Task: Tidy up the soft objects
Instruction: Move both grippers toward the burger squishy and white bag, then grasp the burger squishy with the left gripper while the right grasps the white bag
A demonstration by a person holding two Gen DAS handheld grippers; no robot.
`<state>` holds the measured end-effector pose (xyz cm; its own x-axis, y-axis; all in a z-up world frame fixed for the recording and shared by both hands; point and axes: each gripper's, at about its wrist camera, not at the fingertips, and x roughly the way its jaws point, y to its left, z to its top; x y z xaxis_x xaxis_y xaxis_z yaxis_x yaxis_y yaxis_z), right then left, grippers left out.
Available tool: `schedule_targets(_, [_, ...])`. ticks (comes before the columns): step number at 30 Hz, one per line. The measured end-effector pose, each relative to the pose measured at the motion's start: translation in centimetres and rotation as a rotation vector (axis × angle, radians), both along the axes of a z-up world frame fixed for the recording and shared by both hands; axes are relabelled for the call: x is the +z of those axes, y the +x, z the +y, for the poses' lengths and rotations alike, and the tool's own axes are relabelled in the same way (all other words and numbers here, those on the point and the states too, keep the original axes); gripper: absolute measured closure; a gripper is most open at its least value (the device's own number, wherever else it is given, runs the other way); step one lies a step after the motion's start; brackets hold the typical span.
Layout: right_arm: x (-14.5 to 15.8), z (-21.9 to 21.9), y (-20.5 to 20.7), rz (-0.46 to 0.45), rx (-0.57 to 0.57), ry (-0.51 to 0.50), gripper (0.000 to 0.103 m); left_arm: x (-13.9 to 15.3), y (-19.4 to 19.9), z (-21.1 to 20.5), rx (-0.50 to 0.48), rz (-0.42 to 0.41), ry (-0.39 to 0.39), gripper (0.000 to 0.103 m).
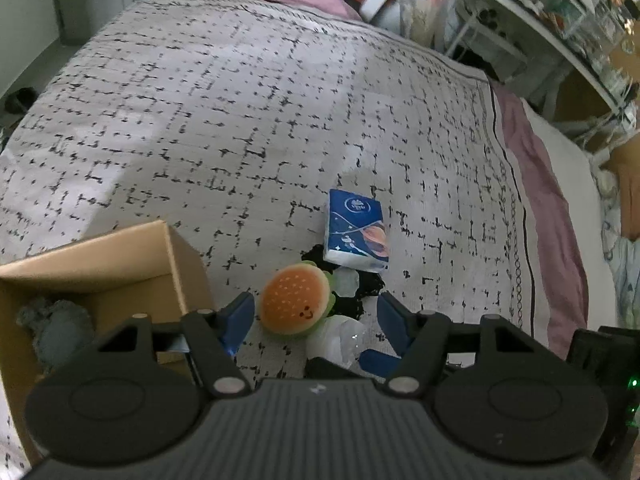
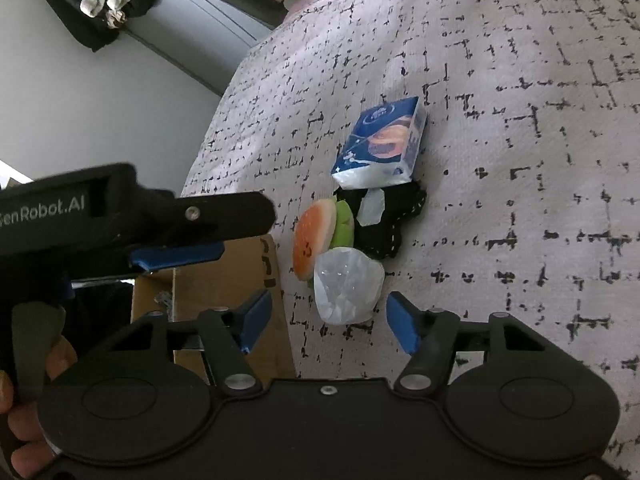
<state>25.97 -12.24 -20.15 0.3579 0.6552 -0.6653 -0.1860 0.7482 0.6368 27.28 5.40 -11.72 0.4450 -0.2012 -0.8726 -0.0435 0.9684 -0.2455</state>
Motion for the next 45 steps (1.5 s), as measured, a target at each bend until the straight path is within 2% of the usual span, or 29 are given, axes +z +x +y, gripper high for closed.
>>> schedule_targets(1, [-0.6,0.2,0.3,0.016,0.005,0.001,0.049,-0.2,0.3,-0.1,-0.009,0.005,0.004,0.036])
schedule_targets(3, [-1.2,0.4,0.7,0.039,0.006,0.003,0.067,-0.7,0.9,-0.4,-0.023,0.019,0.014,0.037])
schedule_targets(4, [-1.4,0.3,0.8,0.047,0.003,0.004,0.068,-0.9,1.1,-0.6,-0.03,0.026,0.017,0.037])
schedule_targets(14, [-1.6,-0.6,1.3,0.048,-0.046,0.018,0.07,-3.1,2.9,-2.7,-0.11,0.07,0.099,0.037])
schedule_targets(30, [-1.1,-2.6,0.4,0.057,-0.087,0.009,0.077,-5.3,4.6,-3.4,-0.065,0.148,0.148,0.039])
schedule_targets(34, [-1.0,-3.3,0.0,0.059,-0.102,0.004,0.078,-5.6,4.1,-3.7,-0.082,0.135,0.169,0.045])
schedule_targets(36, [-0.6,-4.0,-0.5,0.046,-0.113,-0.003,0.078,-5.7,3.8,-3.6,-0.072,0.135,0.163,0.054])
schedule_targets(37, [-0.4,-4.1,-0.6,0.042,-0.118,-0.009,0.078,-5.7,3.8,-3.6,-0.064,0.139,0.163,0.063])
schedule_targets(41, [0.0,-5.5,-1.2,0.044,-0.141,-0.001,0.078,-5.3,3.1,-3.8,-0.073,0.125,0.167,0.069])
schedule_targets(45, [0.5,-5.5,-1.5,0.02,-0.151,-0.004,0.078,-4.5,2.1,-4.2,-0.069,0.104,0.154,0.07])
